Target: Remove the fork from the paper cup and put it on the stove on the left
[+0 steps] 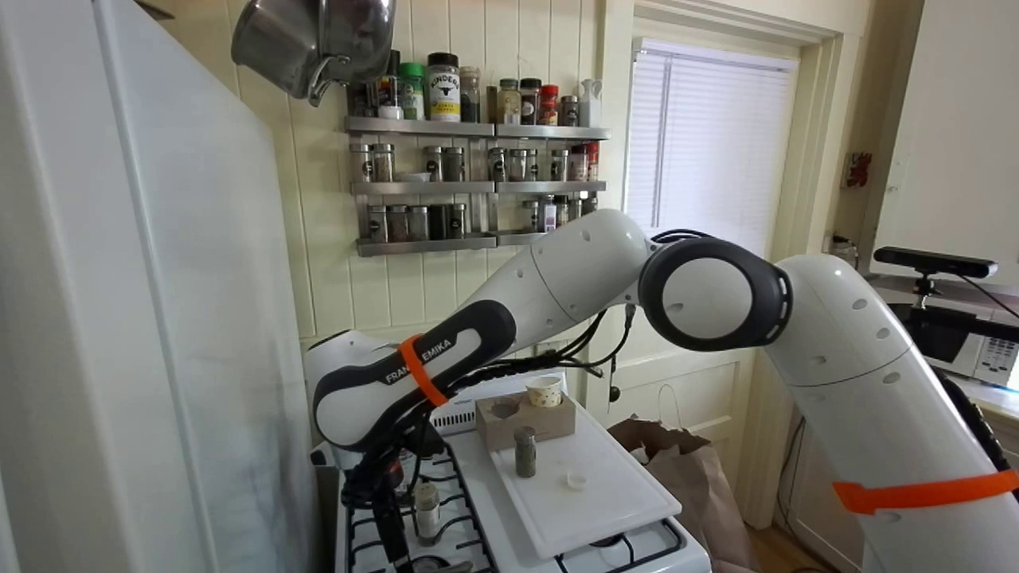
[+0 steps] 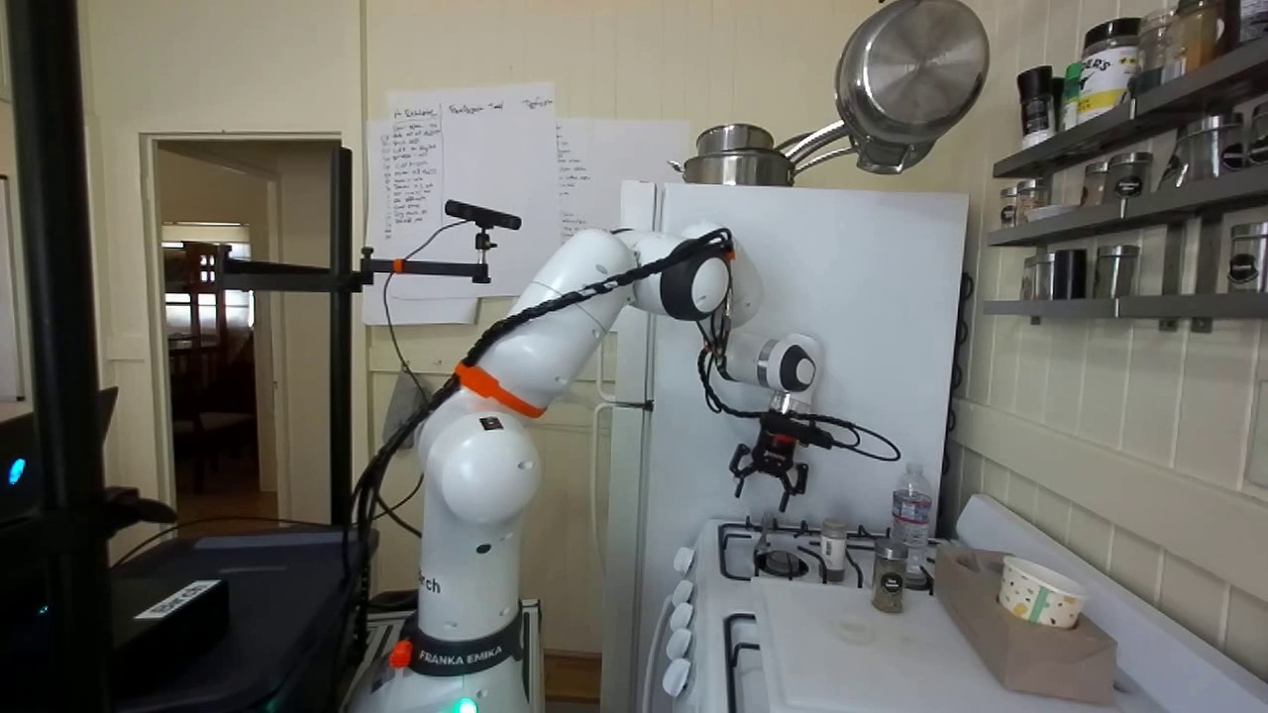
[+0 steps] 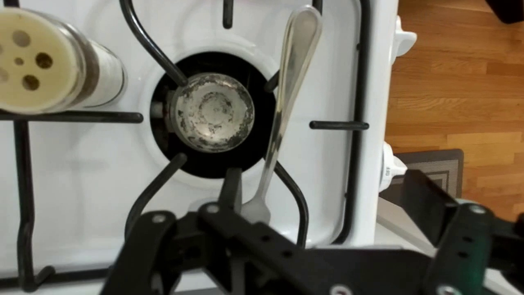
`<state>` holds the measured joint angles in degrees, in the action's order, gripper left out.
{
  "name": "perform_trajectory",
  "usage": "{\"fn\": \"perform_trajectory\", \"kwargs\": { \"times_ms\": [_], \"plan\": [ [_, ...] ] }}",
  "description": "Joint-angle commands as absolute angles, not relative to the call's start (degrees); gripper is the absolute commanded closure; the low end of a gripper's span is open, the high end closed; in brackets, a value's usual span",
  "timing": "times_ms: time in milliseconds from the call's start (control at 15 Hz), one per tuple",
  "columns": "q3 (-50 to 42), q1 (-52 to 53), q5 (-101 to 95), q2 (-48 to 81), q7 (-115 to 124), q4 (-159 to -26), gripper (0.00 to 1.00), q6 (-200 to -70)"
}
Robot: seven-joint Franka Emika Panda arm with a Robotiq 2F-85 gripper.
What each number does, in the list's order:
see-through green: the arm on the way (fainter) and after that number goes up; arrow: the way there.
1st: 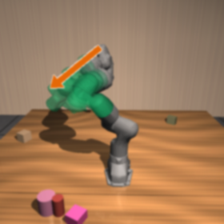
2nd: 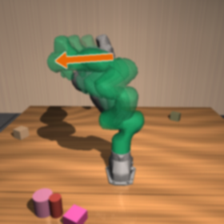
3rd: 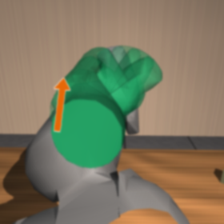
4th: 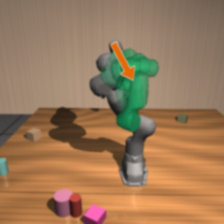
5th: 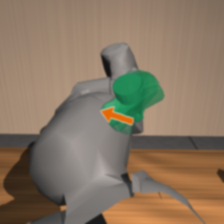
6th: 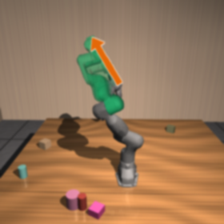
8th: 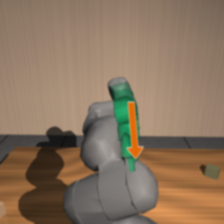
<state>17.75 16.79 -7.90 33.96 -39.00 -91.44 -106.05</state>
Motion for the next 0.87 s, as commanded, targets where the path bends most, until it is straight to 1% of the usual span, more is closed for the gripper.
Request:
{"fn": "perform_trajectory", "kwargs": {
  "times_ms": [0,200,667,733,800],
  "plan": [
    [18.47,16.52,-6.26,27.27,-36.02,-95.67,0.0,-106.46],
    [18.45,15.02,-3.22,20.45,-31.45,-100.77,0.0,-109.74],
    [16.46,11.99,4.23,-2.47,-21.95,-119.16,0.0,-119.8],
    [16.54,12.91,2.2,5.81,-24.55,-110.53,0.0,-115.59],
    [16.19,12.92,2.26,3.58,-24.34,-111.99,0.0,-115.85]
  ]
}}
